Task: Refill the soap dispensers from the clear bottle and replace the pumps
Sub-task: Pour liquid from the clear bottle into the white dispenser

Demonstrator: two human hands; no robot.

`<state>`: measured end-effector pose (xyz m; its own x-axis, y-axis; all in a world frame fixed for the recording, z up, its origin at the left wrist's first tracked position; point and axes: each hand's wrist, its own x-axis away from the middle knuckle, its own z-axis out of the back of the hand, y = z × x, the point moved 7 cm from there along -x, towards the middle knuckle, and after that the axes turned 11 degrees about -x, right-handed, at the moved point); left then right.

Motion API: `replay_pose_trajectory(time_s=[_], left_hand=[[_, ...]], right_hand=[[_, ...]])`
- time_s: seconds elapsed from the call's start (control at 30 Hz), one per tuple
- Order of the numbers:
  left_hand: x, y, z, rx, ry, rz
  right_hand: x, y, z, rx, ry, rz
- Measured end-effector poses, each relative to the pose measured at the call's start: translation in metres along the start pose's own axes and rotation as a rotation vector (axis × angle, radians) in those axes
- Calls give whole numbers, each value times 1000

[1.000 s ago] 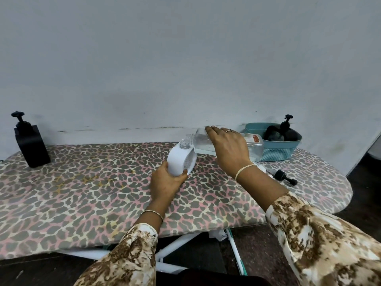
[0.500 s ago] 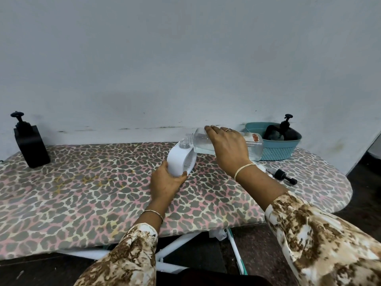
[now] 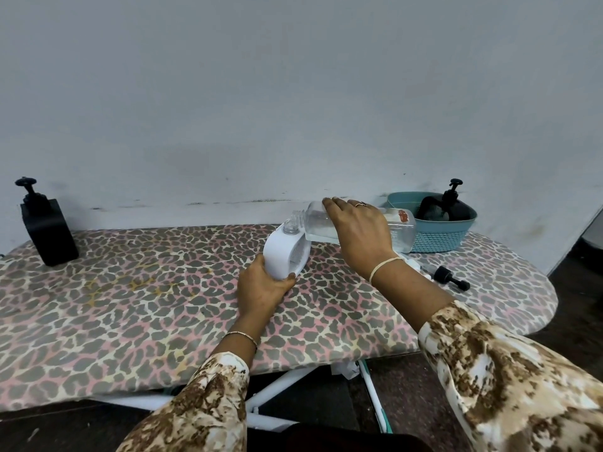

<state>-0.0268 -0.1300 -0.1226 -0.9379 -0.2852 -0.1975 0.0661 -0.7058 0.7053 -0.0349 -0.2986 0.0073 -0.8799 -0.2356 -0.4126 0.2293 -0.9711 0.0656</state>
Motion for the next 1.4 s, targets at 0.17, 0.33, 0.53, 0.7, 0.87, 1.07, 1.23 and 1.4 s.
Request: replay_pose_trajectory(time_s=[0.17,0.33,0.53,0.7,0.87,1.07,1.23,1.4], left_hand=[[1,-1,1,1,-7,-1],[1,0,1,-1,-2,-1],[0,0,1,3,-8,-2],[0,0,2,9,-25,2],[0,1,1,4,-35,6],[-1,0,1,4,-44,6],[-3,-2,0,23,-65,23],[-3,-3,1,26,-71,32]], right_hand=[[0,0,1,-1,-1,2],[1,0,1,0,-2,3],[1,-1,1,3,-6,-2],[1,-2,1,4,-7,-3],[1,-1,-1,5,1,-1],[0,-1,-3,-1,-7,-2],[1,-2,-2,7,1,-6],[2,-2,-1,9,-2,-9]])
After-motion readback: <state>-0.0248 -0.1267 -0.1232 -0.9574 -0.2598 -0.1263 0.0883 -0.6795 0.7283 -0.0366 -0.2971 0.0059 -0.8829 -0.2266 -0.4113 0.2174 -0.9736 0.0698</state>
